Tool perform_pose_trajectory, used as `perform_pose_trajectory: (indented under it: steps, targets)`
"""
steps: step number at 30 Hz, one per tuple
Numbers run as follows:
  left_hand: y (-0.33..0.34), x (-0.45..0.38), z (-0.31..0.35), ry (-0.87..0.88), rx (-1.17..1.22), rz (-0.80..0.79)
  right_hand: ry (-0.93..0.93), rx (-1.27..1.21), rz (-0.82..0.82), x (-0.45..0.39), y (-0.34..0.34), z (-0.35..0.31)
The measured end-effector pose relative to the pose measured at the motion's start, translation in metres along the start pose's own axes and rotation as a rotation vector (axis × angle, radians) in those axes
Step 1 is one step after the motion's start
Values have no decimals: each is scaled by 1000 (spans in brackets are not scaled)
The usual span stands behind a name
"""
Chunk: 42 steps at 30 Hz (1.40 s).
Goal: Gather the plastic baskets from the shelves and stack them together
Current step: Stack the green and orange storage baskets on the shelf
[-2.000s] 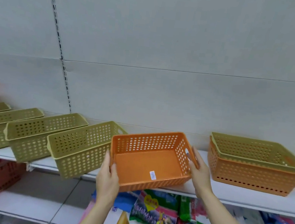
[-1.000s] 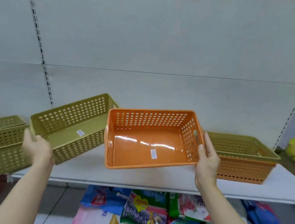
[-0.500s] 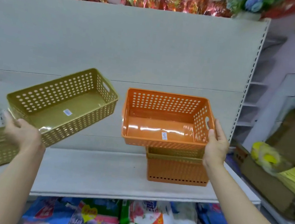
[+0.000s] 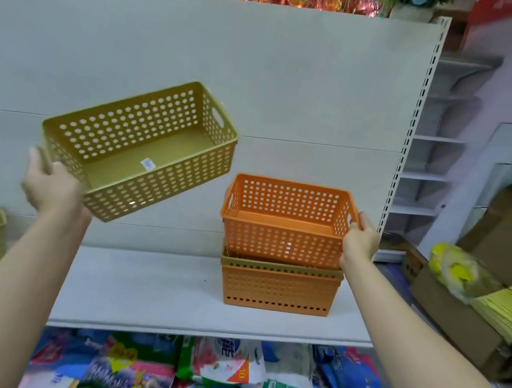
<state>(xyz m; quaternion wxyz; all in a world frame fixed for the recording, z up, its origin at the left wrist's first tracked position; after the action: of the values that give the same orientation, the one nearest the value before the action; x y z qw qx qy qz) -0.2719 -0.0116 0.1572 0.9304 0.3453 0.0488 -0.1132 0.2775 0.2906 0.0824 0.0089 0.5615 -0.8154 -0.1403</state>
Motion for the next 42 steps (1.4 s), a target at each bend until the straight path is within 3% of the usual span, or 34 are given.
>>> perform_pose_trajectory:
  steps: [5, 12, 15, 18, 19, 23, 27, 29, 35, 42]
  targets:
    - [59, 41, -3, -21, -45, -97, 10, 202, -51, -2, 9, 18]
    - [126, 92, -70, -135, -158, -253, 153, 457, -166, -7, 6, 57]
    - [151, 115, -100, -187, -231, -324, 95, 311, -125, -6, -2, 41]
    - [167, 129, -136, -291, -299, -418, -71, -198, -206, 4, 1, -10]
    - [170, 133, -145, -317, -335, -449, -94, -264, -274, 7, 5, -23]
    - [172, 155, -160, -338, -467, -566, -190, -83, -395, 14, 12, -39]
    - [172, 188, -156, -303, -417, -936, -139, -45, -345, 10, -2, -12]
    - [167, 195, -164, -273, -501, -1045, -108, -11, -357, 11, -2, 1]
    - [138, 202, -200, -276, -584, -1115, -52, 140, -413, 25, -4, 34]
    - [125, 210, -221, -245, -637, -1059, -73, 291, -417, 14, 3, 41]
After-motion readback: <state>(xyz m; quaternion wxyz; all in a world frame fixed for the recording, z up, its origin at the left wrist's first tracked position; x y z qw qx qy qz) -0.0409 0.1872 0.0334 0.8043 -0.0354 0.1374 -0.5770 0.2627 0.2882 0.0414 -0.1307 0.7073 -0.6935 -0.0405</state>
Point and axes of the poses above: each hand's wrist, its own x-axis away from the middle knuckle, its own y-axis out of the palm, z = x × y, the point moved 10 cm from there along -x, towards the middle knuckle, and after that the axes turned 3 degrees about -y, right-handed, at the moved point
